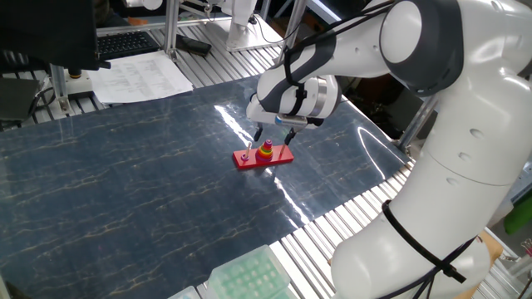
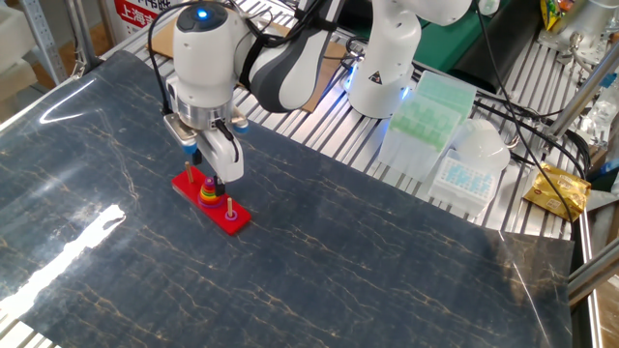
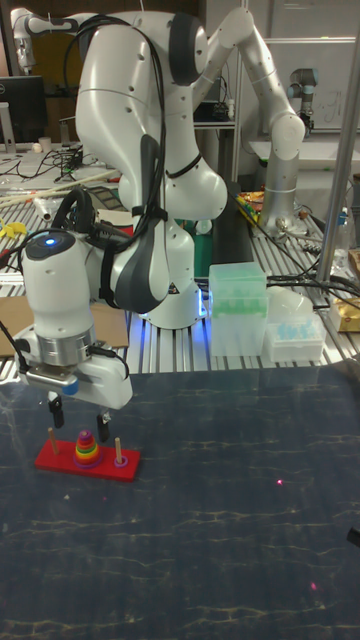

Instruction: Take out one Hanoi block and throw it aside

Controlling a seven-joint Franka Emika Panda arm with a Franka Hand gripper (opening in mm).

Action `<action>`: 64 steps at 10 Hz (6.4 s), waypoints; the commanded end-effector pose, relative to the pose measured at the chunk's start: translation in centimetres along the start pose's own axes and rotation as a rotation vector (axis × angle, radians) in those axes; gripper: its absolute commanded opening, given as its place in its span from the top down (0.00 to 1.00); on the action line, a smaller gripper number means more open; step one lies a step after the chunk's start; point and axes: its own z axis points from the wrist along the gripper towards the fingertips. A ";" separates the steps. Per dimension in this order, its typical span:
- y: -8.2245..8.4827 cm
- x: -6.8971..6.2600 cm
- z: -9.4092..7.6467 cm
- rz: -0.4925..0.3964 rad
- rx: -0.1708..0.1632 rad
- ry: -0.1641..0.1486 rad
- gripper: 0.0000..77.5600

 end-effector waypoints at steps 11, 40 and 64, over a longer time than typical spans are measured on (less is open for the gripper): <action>0.0 0.0 0.4 -0.011 0.008 -0.014 0.98; 3.3 0.3 -2.9 0.074 0.022 -0.006 0.98; 5.0 0.6 -3.5 0.101 0.021 0.002 0.98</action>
